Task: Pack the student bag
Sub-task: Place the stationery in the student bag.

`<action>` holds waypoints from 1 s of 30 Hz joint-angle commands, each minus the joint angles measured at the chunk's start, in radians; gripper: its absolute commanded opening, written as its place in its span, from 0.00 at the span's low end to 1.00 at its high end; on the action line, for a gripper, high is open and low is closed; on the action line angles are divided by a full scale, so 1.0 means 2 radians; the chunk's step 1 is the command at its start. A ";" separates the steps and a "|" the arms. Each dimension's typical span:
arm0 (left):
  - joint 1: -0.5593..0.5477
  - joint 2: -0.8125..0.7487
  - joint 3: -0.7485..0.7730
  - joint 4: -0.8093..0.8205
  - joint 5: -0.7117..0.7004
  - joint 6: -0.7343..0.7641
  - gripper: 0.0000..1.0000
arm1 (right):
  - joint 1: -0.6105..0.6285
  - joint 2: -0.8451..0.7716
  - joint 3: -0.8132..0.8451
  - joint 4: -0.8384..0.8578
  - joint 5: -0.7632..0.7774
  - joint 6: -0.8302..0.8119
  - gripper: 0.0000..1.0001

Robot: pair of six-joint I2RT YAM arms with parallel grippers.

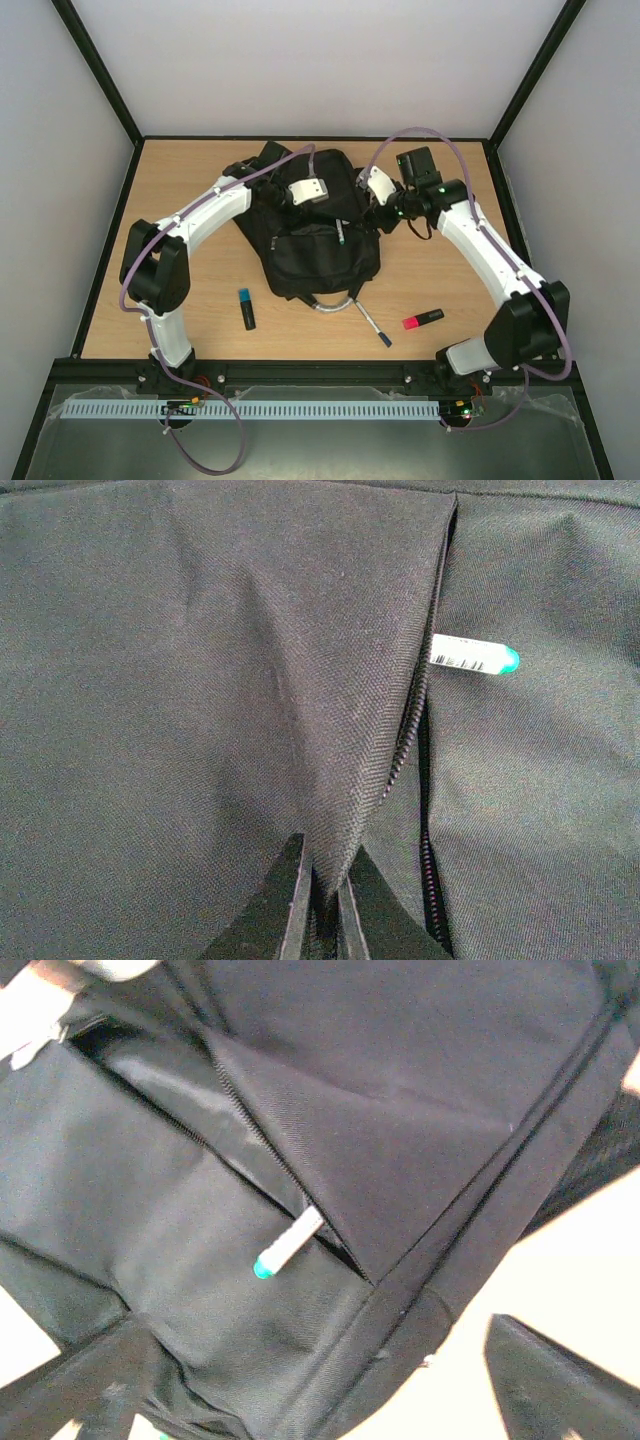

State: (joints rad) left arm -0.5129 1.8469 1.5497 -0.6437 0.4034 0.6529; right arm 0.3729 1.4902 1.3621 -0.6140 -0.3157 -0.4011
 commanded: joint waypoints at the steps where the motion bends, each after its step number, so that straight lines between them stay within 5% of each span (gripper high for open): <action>1: -0.010 -0.012 0.022 -0.053 0.040 0.014 0.02 | -0.001 -0.037 -0.060 0.080 -0.052 -0.104 1.00; 8: -0.015 0.001 0.020 -0.054 0.026 -0.016 0.02 | 0.002 -0.001 -0.095 0.062 -0.092 -0.179 0.99; 15: -0.017 0.030 0.056 -0.051 0.016 -0.010 0.02 | 0.010 -0.036 -0.198 0.187 -0.059 -0.304 0.99; 30: -0.018 0.026 0.049 -0.061 0.026 -0.009 0.02 | 0.017 0.032 -0.194 0.248 -0.032 -0.395 1.00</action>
State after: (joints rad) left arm -0.5381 1.9011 1.6310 -0.7567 0.4034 0.6388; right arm 0.4007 1.5120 0.9539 -0.1394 -0.3859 -1.1191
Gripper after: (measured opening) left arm 0.053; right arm 0.995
